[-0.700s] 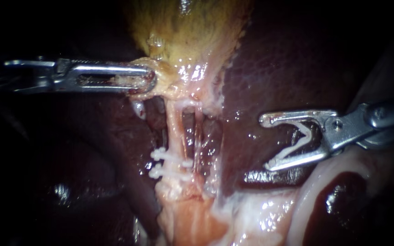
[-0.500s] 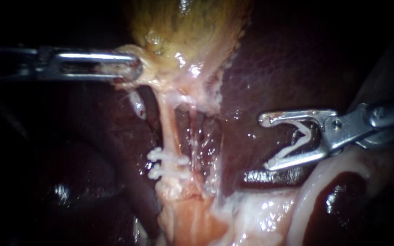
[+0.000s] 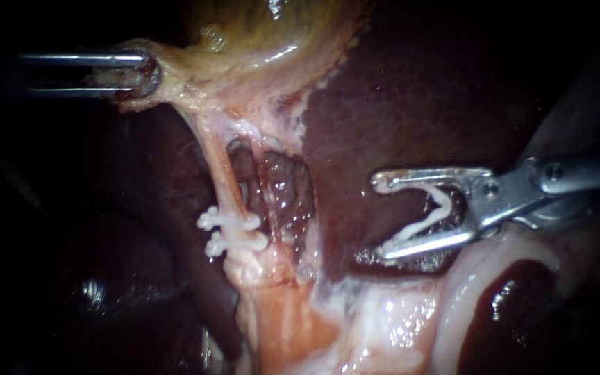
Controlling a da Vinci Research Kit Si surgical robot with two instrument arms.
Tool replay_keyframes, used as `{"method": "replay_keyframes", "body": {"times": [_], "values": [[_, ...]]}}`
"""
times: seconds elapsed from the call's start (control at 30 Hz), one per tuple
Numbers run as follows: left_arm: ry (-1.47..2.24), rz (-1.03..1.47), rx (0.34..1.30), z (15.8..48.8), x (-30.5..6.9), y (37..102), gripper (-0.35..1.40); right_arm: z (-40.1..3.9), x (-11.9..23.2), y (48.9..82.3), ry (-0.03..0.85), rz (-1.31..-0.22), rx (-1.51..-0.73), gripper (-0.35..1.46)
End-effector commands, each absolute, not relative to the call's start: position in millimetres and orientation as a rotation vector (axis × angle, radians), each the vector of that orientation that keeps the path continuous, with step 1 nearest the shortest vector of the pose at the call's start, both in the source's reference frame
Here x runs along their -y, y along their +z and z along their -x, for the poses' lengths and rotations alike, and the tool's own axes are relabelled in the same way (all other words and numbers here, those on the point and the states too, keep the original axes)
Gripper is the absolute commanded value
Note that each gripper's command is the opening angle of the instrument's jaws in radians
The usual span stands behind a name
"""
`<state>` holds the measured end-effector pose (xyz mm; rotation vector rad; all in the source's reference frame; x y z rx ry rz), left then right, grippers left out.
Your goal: Clipping third clip left tube
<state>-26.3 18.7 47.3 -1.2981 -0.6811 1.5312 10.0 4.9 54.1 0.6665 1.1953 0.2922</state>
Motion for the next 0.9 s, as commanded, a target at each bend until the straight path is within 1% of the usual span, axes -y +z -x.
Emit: {"method": "replay_keyframes", "body": {"times": [0.03, 0.13, 0.3, 0.43, 0.63, 0.9], "values": [[1.531, 1.298, 0.680, 26.4, -18.7, 47.4, -0.35, -10.7, -4.8, 54.2, 0.301, -0.679, -1.197, 0.50], [1.531, 1.298, 0.680, 26.4, -18.8, 47.4, -0.35, -13.3, -4.7, 54.8, 0.350, -0.718, -1.195, 0.50], [1.531, 1.298, 0.679, 26.6, -18.7, 47.4, -0.35, -16.8, -4.5, 55.8, 0.398, -0.761, -1.196, 0.50], [1.530, 1.298, 0.678, 26.7, -18.7, 47.4, -0.35, -19.2, -4.9, 56.6, 0.432, -0.797, -1.221, 0.50], [1.530, 1.297, 0.677, 26.7, -18.7, 47.4, -0.35, -20.7, -5.9, 58.3, 0.455, -0.793, -1.234, 0.50], [1.530, 1.297, 0.677, 26.8, -18.7, 47.4, -0.35, -20.3, -7.0, 60.8, 0.466, -0.777, -1.232, 0.50]]}}
